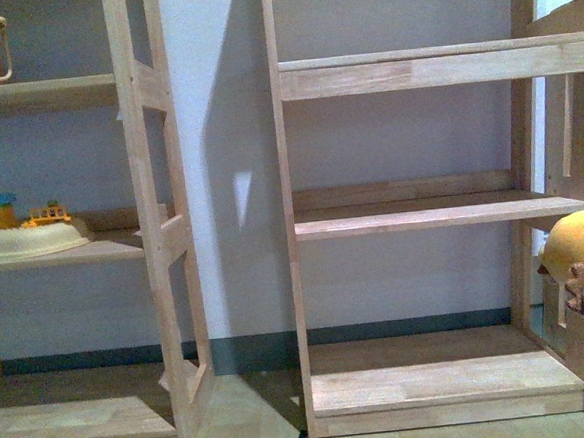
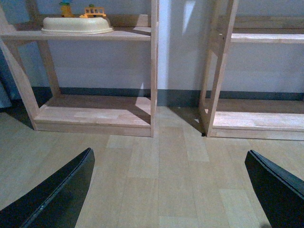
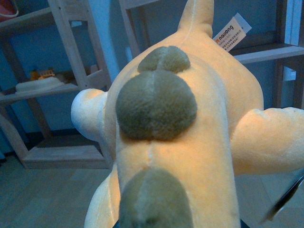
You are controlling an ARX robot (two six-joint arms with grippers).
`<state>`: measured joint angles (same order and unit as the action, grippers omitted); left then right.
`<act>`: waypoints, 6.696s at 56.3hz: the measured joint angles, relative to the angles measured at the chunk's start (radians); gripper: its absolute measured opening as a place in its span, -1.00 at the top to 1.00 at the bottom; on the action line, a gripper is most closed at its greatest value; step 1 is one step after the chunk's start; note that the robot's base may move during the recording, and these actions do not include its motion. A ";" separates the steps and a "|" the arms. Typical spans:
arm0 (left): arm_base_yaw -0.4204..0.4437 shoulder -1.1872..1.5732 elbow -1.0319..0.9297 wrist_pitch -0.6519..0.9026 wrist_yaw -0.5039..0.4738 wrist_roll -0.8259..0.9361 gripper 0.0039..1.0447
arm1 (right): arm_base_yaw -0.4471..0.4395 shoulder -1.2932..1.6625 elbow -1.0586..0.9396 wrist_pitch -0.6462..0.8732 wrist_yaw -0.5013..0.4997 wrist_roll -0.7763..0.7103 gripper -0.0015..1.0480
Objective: Put away toys
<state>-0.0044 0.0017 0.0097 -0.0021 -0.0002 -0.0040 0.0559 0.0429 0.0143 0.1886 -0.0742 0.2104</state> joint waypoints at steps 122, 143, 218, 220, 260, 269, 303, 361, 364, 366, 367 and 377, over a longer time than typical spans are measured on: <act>0.000 0.000 0.000 0.000 -0.001 0.000 -0.88 | 0.023 0.244 0.288 0.072 0.131 -0.180 0.86; 0.000 0.000 0.000 0.000 0.000 0.000 -0.88 | 0.094 0.743 0.882 0.167 0.129 -0.261 0.86; 0.000 0.000 0.000 0.000 -0.001 0.000 -0.88 | 0.155 1.769 2.103 -0.222 -0.055 0.192 0.86; 0.000 0.000 0.000 0.000 -0.001 0.000 -0.88 | 0.155 1.774 2.104 -0.223 -0.060 0.199 0.86; 0.000 0.000 0.000 0.000 0.000 0.000 -0.88 | 0.144 1.923 2.282 -0.269 -0.116 0.262 0.86; 0.000 0.000 0.000 0.000 -0.001 0.000 -0.88 | 0.151 1.944 2.305 -0.271 -0.116 0.262 0.86; 0.000 0.000 0.000 0.000 -0.001 0.000 -0.88 | 0.153 1.964 2.341 -0.277 -0.120 0.252 -0.35; 0.000 0.000 0.000 0.000 -0.001 0.000 -0.88 | 0.005 1.268 1.469 0.058 0.101 0.017 -0.87; 0.000 0.000 0.000 0.000 -0.001 0.000 -0.88 | 0.002 1.214 1.404 0.078 0.116 0.006 -0.87; 0.000 0.000 0.000 0.000 0.000 0.000 -0.89 | 0.000 1.172 1.355 0.090 0.126 0.001 -0.87; 0.000 0.000 0.000 0.000 -0.001 0.000 -0.89 | -0.001 1.143 1.321 0.098 0.130 -0.002 -0.87; 0.000 0.000 0.000 0.000 0.000 0.000 -0.88 | -0.001 0.929 1.065 0.117 0.146 -0.021 -0.87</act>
<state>-0.0040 0.0017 0.0097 -0.0021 -0.0006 -0.0040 0.0547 0.9722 1.0798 0.3061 0.0723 0.1898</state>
